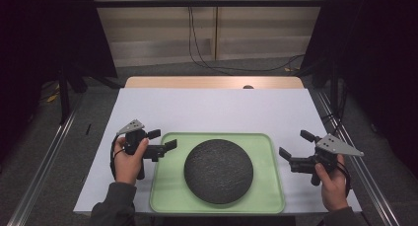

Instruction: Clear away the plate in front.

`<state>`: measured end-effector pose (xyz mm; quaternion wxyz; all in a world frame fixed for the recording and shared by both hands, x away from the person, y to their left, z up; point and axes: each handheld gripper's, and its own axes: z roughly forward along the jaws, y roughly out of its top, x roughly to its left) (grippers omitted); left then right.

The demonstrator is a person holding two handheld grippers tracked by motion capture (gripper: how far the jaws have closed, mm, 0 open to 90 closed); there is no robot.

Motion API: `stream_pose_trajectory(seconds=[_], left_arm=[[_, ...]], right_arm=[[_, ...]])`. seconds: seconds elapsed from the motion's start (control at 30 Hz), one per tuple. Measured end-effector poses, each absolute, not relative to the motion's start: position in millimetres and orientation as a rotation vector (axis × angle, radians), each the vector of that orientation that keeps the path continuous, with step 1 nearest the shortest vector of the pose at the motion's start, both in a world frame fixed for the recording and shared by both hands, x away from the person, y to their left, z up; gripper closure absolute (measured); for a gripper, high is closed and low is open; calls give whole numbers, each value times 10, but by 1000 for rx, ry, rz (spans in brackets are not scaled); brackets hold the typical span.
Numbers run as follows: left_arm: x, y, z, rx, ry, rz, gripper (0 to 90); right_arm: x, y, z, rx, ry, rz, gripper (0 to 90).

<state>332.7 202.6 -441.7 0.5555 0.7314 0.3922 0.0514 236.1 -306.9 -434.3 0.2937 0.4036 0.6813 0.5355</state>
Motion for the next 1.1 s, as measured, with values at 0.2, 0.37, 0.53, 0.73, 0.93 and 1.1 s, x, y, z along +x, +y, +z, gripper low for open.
stream_pose_trajectory(seconds=[0.2, 0.37, 0.53, 0.73, 0.93, 1.1], left_arm=[[3332, 2091, -4412, 1722, 937, 139, 54], [3342, 2169, -4407, 1714, 946, 152, 54], [3348, 2235, -4405, 1711, 952, 163, 54], [3351, 2302, -4403, 1701, 966, 181, 54], [3357, 2390, -4418, 1693, 987, 191, 54], [3356, 2433, -4415, 1693, 996, 200, 54]], right_arm=[[2363, -3073, -4344, 1070, 1814, 1428, 2], [2360, -3068, -4344, 1071, 1820, 1424, 2], [2361, -3071, -4344, 1076, 1815, 1424, 3], [2359, -3070, -4344, 1075, 1821, 1425, 3], [2363, -3074, -4345, 1075, 1814, 1425, 3], [2364, -3079, -4346, 1075, 1816, 1420, 3]])
